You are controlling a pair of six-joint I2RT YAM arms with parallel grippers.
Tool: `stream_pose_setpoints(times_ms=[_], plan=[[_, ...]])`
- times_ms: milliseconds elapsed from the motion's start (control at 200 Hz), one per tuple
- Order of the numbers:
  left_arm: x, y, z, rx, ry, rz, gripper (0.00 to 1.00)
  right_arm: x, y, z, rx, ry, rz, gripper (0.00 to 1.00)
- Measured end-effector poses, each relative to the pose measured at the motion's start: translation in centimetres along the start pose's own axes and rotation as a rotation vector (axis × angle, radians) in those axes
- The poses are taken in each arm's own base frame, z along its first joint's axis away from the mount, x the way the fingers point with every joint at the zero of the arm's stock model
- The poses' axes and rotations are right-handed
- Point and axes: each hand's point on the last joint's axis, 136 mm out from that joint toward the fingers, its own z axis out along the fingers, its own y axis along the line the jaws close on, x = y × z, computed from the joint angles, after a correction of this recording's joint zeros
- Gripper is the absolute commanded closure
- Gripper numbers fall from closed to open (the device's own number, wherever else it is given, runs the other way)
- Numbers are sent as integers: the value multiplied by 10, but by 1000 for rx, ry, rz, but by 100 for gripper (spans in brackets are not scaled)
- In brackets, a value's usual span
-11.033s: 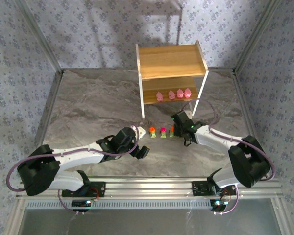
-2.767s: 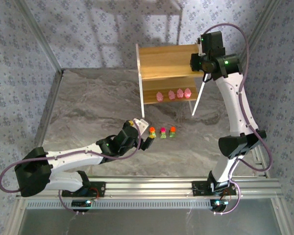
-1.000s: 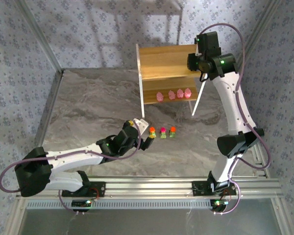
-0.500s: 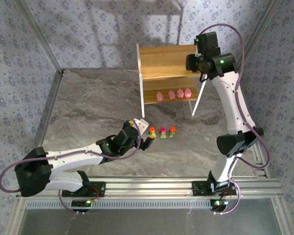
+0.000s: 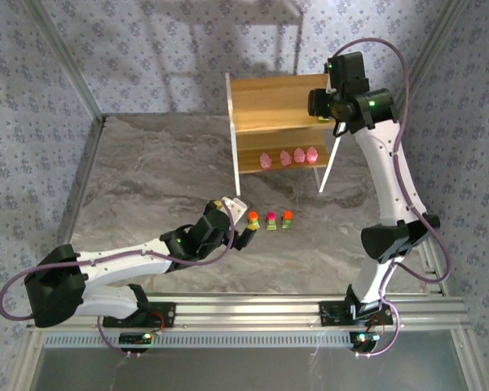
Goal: Place and organize the plastic toys onto the shelf
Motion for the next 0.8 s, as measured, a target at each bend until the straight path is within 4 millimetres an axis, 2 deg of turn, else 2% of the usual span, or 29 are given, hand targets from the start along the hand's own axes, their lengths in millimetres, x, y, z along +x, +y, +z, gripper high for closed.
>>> stream_pose_setpoints(times_ms=[215, 370, 530, 655, 800], plan=[[0, 1, 0, -4, -1, 0, 0, -4, 11, -29, -8, -51, -22, 42], [0, 2, 0, -11, -2, -1, 0, 4, 15, -52, -13, -71, -39, 42], [-2, 5, -3, -19, -13, -7, 0, 20, 20, -69, -15, -72, -53, 42], [-5, 10, -7, -24, -27, -18, 0, 36, 38, -80, -39, -71, -87, 42], [-5, 16, -7, -33, -27, -32, 0, 61, 56, -83, -62, -50, -128, 42]])
